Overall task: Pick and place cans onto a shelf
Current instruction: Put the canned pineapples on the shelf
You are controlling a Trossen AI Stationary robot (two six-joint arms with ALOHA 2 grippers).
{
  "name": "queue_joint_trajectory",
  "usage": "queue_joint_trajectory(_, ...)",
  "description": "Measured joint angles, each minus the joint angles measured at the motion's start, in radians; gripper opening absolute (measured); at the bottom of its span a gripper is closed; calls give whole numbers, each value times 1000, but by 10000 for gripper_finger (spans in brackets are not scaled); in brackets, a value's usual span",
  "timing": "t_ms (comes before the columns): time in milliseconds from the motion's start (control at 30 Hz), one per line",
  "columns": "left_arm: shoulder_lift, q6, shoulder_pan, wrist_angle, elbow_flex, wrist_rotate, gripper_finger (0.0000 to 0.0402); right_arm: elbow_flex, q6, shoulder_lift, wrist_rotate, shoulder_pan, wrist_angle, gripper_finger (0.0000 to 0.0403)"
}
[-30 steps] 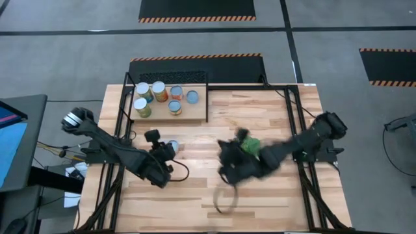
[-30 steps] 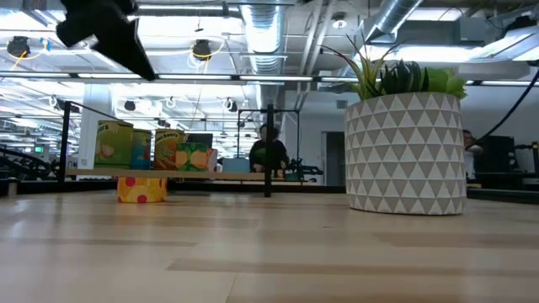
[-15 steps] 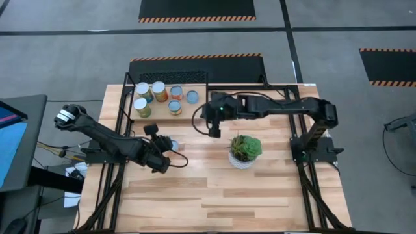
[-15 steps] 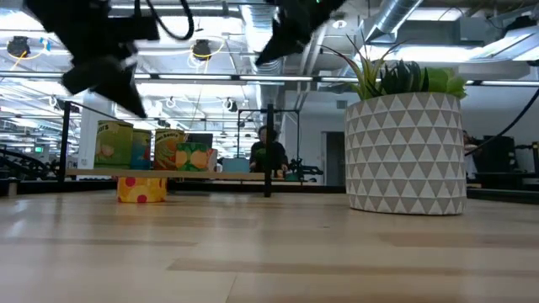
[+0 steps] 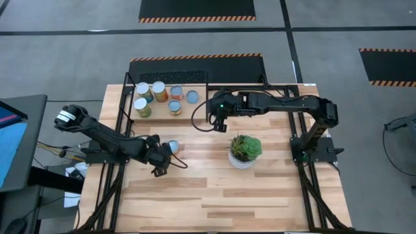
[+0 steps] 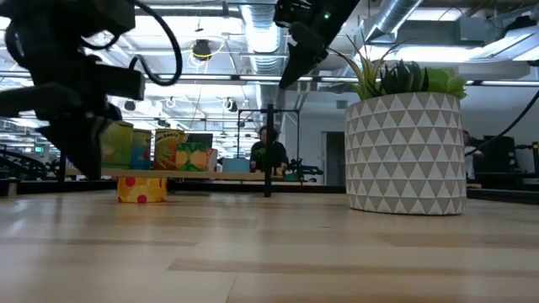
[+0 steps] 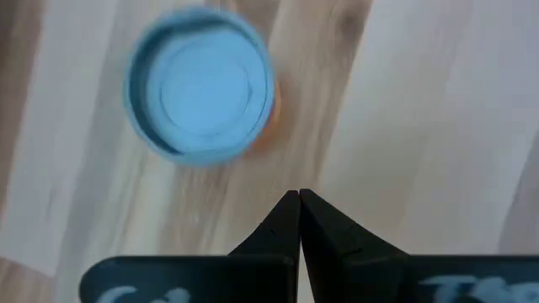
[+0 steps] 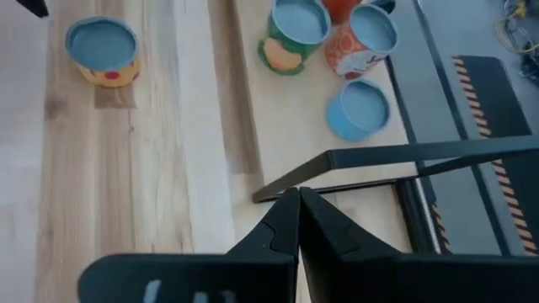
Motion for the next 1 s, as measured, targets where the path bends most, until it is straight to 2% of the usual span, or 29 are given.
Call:
queue_joint_trajectory(200,1,57,66,22,-7,-35,0,0,-33,0,1,-13,6,28)
queue_joint_trajectory(467,82,284,193,277,-1,-29,0,0,-33,0,1,-20,-9,28)
queue_joint_trajectory(533,85,315,212,290,23,-30,0,0,-33,0,1,-20,-14,28)
queue_joint_trajectory(600,77,334,216,272,59,-36,0,0,-32,0,0,-20,-17,28)
queue_joint_trajectory(700,53,332,212,123,111,-33,0,0,-33,0,0,-19,-25,28)
queue_joint_trajectory(833,56,293,225,-20,115,-39,0,0,-32,0,-2,-19,-43,28)
queue_joint_trajectory(1000,92,284,246,-4,106,-102,0,0,-31,0,-1,-19,-61,28)
